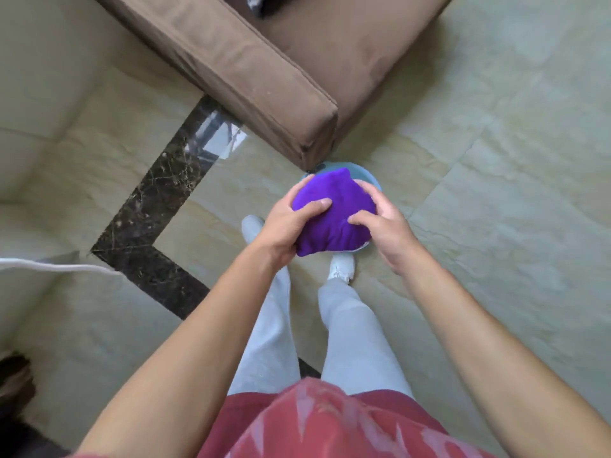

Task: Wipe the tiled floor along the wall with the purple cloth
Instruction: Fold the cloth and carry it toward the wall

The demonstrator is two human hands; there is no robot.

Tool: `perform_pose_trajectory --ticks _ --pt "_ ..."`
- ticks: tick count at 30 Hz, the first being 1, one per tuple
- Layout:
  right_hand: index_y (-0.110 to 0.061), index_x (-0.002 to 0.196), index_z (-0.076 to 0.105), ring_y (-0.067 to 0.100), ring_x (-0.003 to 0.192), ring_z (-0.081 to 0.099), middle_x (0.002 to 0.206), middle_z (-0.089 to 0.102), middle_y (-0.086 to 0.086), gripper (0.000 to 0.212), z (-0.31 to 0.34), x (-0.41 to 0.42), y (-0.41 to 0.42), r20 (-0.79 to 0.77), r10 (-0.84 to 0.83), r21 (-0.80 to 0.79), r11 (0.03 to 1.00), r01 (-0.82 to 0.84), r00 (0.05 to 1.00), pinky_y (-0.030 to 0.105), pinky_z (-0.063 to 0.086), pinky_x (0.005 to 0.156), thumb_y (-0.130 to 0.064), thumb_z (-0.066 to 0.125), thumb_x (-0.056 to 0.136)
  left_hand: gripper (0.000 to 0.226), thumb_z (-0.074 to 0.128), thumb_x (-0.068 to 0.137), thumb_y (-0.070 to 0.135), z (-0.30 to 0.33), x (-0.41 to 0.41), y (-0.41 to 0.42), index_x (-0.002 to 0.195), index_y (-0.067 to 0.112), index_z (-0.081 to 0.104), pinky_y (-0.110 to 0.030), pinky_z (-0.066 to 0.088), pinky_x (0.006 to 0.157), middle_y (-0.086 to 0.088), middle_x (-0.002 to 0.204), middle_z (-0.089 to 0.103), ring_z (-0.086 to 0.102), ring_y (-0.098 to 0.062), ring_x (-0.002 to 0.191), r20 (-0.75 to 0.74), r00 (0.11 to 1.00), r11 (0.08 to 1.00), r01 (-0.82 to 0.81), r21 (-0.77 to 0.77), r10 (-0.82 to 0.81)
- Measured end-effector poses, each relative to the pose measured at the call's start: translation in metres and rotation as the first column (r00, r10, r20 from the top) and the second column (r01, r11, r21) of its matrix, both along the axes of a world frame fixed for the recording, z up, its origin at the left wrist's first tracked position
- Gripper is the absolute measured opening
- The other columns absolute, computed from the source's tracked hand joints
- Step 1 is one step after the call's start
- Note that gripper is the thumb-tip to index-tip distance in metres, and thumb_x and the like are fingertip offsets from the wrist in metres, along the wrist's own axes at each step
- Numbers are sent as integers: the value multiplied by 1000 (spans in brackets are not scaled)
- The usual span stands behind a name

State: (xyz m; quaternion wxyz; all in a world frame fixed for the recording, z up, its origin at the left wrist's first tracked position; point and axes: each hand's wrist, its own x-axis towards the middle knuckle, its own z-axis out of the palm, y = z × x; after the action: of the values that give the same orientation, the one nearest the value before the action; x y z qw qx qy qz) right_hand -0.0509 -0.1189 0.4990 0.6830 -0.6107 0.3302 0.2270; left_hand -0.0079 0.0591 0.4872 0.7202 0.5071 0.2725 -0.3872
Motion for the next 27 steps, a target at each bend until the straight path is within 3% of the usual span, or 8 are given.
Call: perform_pose_trajectory --ticks 4,7,9,12,14,20,23,27 --pt "-26 99 66 17 87 66 98 70 2 35 32 35 42 -32 183 -75 980 -185 983 43 54 86 -17 72 66 35 73 89 9 24 -1 58 124 4 68 -33 57 89 -13 115 75 71 -20 102 58 984 985 -172 30 170" --pt "-19 98 66 17 82 64 100 67 4 33 44 70 92 5 292 -102 951 -290 956 40 54 79 -22 77 68 29 70 92 13 32 10 107 119 3 70 -31 59 84 -13 111 76 72 -19 97 80 949 950 -309 48 305" --pt "-22 110 65 15 91 68 113 68 3 42 45 94 129 71 375 -50 927 -372 924 35 55 82 -20 79 72 29 70 93 17 35 20 144 118 4 70 -34 60 85 -14 113 76 72 -21 98 79 918 917 -393 63 388" --pt "-37 137 54 11 120 65 139 61 -2 65 47 127 183 145 530 86 835 -544 836 28 55 97 -15 79 82 21 70 94 23 38 39 202 111 11 73 -33 60 81 -12 110 77 73 -21 95 90 892 892 -448 53 443" --pt "-30 141 53 11 120 65 137 64 -2 65 48 147 226 158 617 92 768 -634 771 26 53 99 -11 78 84 21 71 93 23 41 54 245 110 11 73 -31 59 79 -10 106 77 73 -18 93 118 892 892 -446 68 437" --pt "-7 113 69 11 86 69 98 74 3 31 52 209 330 170 600 -63 798 -599 782 26 56 76 -12 80 84 33 80 82 30 49 108 350 111 19 68 -30 57 85 -6 113 73 69 -15 99 224 856 846 -504 171 465" --pt "-8 108 71 12 83 69 92 74 2 29 51 246 374 156 618 -44 784 -620 771 25 54 70 -22 79 84 31 79 84 32 50 135 390 113 23 70 -28 57 81 0 112 74 71 -10 97 241 834 820 -542 184 497" --pt "-9 112 71 17 90 71 99 75 6 33 44 290 411 149 633 19 766 -642 760 31 55 71 -28 77 86 34 76 86 41 45 167 419 111 19 72 -34 60 85 -4 111 76 73 -16 100 230 803 771 -594 228 550"
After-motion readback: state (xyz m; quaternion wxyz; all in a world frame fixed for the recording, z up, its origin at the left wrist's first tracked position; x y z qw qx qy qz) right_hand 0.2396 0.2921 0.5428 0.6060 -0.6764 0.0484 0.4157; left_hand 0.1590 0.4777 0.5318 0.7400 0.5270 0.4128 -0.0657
